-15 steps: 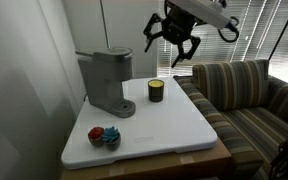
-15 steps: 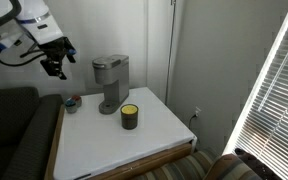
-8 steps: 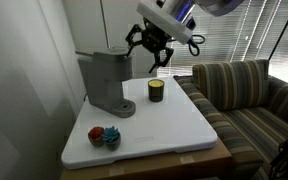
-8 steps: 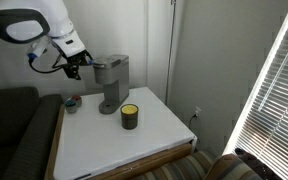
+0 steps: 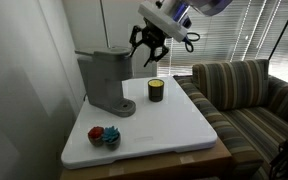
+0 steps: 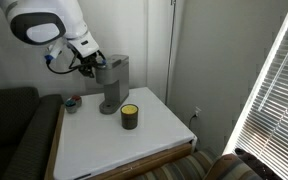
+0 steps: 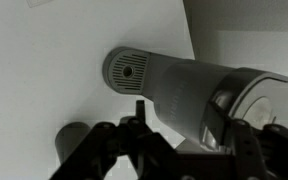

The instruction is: Open the coffeemaker

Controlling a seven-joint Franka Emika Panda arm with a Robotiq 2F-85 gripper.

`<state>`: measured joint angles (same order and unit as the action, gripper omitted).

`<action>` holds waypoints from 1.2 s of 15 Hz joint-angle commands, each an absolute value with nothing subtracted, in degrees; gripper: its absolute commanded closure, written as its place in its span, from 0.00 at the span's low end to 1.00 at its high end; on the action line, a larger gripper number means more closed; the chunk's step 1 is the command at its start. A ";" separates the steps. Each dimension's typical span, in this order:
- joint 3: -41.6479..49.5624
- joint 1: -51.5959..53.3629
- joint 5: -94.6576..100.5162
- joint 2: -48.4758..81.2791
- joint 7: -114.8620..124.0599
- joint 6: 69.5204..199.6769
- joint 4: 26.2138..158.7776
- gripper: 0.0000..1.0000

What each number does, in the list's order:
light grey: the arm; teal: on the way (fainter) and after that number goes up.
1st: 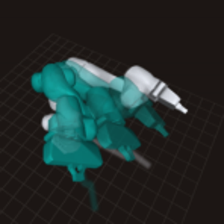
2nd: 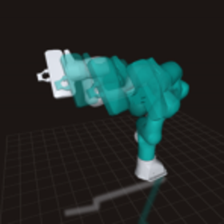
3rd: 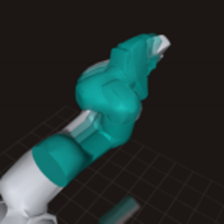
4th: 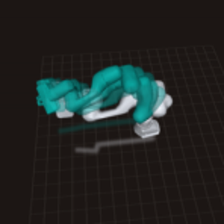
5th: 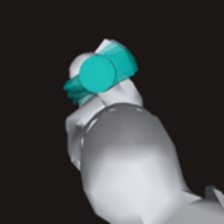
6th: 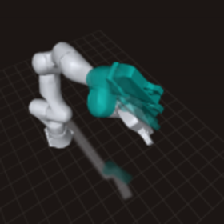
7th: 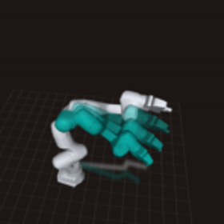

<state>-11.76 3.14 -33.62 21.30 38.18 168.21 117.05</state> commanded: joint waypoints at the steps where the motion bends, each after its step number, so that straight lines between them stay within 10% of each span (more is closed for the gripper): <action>1: -12.37 3.66 -36.72 23.23 36.50 169.11 114.46 0.67; 6: -14.43 2.72 -38.93 22.92 36.63 169.80 114.57 0.99; 18: -9.24 6.98 -38.76 21.41 38.56 174.15 117.38 1.00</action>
